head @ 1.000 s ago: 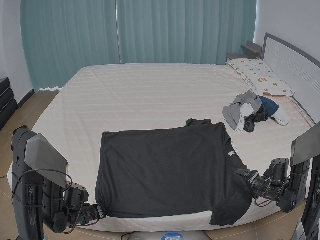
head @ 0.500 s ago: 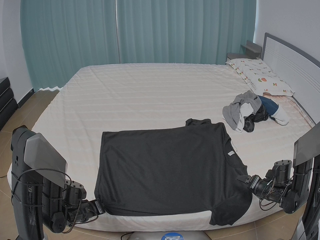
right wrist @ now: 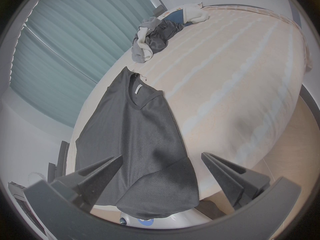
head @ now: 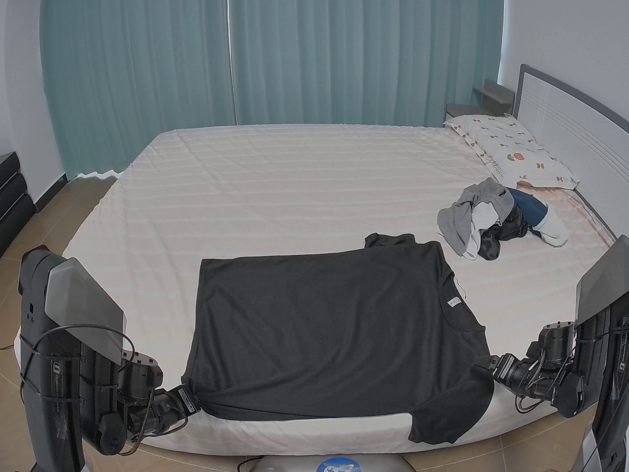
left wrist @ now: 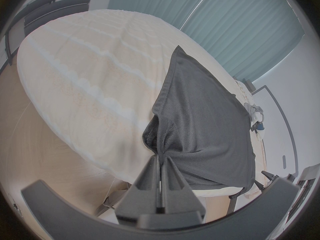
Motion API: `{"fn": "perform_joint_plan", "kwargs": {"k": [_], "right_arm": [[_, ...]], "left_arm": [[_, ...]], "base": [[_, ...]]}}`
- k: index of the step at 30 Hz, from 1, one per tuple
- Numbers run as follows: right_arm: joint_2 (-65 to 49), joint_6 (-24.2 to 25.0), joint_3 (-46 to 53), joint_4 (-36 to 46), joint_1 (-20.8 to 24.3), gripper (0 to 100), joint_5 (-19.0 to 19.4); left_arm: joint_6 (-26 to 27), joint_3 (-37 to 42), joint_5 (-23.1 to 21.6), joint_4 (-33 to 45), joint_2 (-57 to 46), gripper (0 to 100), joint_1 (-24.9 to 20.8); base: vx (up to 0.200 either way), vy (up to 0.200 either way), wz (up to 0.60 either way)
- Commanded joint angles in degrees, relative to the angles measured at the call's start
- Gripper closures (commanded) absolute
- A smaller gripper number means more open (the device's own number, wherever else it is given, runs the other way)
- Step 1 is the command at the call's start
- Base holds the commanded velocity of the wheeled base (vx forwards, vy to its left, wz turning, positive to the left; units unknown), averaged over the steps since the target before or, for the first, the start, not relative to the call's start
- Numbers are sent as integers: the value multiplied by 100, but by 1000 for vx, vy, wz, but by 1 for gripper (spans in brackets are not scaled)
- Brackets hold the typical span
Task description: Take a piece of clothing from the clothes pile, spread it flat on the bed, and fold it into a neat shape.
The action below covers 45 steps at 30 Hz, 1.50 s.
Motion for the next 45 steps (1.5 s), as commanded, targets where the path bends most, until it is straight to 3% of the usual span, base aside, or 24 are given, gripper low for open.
{"fn": "perform_joint_plan", "kwargs": {"k": [1, 4, 5, 12, 18, 25, 26, 38, 45], "right_arm": [[332, -28, -215, -67, 45, 0, 15], [446, -45, -303, -58, 53, 0, 33], [446, -45, -303, -58, 53, 100, 33], [411, -28, -1006, -49, 1, 100, -117], [490, -28, -1683, -49, 18, 100, -556], [622, 43, -1736, -58, 62, 100, -547], [622, 60, -1727, -67, 62, 0, -539], [-240, 561, -997, -67, 1, 0, -460], [-301, 324, -180, -67, 212, 0, 384]], "left_arm": [[2, 13, -2, -85, 13, 100, 4], [2, 5, -2, -85, 21, 100, 4], [2, 5, -2, -85, 21, 100, 4], [-7, 5, -2, -85, 13, 100, 4], [-33, 5, -2, -85, 13, 100, -5], [-33, 5, -2, -85, 21, 100, -5], [-33, 5, -2, -85, 21, 100, -5], [-24, 5, -2, -85, 21, 100, -22], [-33, 5, 7, -85, 21, 100, -31]], "base": [[0, 0, 0], [0, 0, 0], [0, 0, 0], [0, 0, 0], [0, 0, 0], [0, 0, 0], [0, 0, 0], [0, 0, 0], [0, 0, 0]]}}
